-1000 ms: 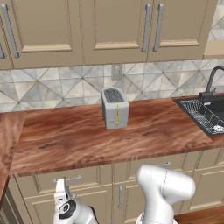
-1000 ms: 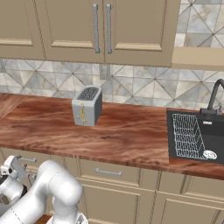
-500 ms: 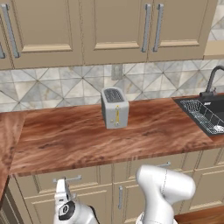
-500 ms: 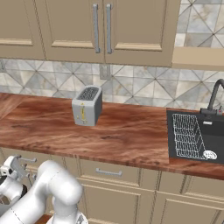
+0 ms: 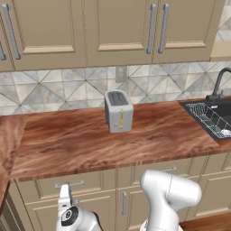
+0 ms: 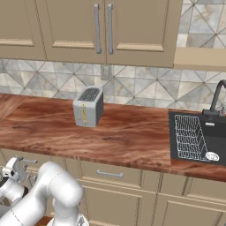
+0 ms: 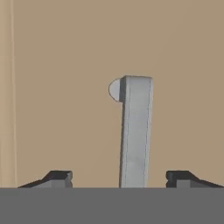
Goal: Take the pizza cutter from the drawer on the left and place it on the dining counter for cutting.
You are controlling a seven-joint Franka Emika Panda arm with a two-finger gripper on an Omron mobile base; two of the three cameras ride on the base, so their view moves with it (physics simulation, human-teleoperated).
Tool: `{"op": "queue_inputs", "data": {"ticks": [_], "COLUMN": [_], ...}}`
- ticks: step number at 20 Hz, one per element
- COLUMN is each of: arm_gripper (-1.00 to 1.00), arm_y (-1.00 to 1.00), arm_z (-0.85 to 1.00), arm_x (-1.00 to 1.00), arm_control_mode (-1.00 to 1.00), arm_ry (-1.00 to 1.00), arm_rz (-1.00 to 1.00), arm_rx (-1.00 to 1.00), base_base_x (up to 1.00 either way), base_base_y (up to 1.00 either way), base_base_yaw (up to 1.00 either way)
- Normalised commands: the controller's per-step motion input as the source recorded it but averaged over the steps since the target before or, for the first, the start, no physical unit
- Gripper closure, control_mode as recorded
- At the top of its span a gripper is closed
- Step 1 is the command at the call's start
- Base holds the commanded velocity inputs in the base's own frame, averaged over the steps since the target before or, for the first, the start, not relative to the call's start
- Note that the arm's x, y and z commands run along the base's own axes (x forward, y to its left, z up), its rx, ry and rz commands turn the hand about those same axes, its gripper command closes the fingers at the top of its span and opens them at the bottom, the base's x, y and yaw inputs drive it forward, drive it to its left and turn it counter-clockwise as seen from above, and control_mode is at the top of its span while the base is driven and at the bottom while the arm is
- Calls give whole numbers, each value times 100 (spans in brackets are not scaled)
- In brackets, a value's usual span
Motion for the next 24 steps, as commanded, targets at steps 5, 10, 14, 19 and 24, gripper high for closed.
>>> {"op": "queue_inputs", "data": {"ticks": [5, 10, 14, 19, 24], "arm_gripper": [-100, -100, -100, -100, -100], "arm_y": [-11, 0, 0, 0, 0], "arm_z": [8, 6, 3, 0, 0], "arm_x": [31, 24, 22, 1, 0], "arm_control_mode": [-100, -100, -100, -100, -100], "arm_ry": [0, 0, 0, 0, 0], "arm_rz": [0, 0, 0, 0, 0], "arm_rx": [11, 3, 0, 0, 0], "base_base_x": [0, 0, 0, 0, 0], "base_base_y": [0, 0, 0, 0, 0], "base_base_yaw": [0, 0, 0, 0, 0]}}
